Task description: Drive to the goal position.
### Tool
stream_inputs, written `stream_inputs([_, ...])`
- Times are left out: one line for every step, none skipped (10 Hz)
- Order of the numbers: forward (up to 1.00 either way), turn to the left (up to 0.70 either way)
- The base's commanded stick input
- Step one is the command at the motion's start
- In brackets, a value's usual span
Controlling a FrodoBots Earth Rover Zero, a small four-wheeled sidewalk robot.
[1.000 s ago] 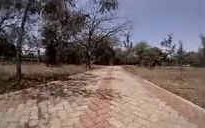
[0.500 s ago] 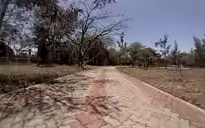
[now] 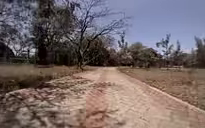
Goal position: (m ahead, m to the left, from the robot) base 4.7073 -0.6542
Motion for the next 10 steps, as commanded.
stream_inputs([1.0,0.0])
stream_inputs([1.0,0.0])
stream_inputs([1.0,0.0])
stream_inputs([1.0,0.0])
stream_inputs([1.0,0.0])
stream_inputs([1.0,0.0])
stream_inputs([1.0,0.0])
stream_inputs([1.0,0.0])
stream_inputs([1.0,0.0])
stream_inputs([1.0,0.0])
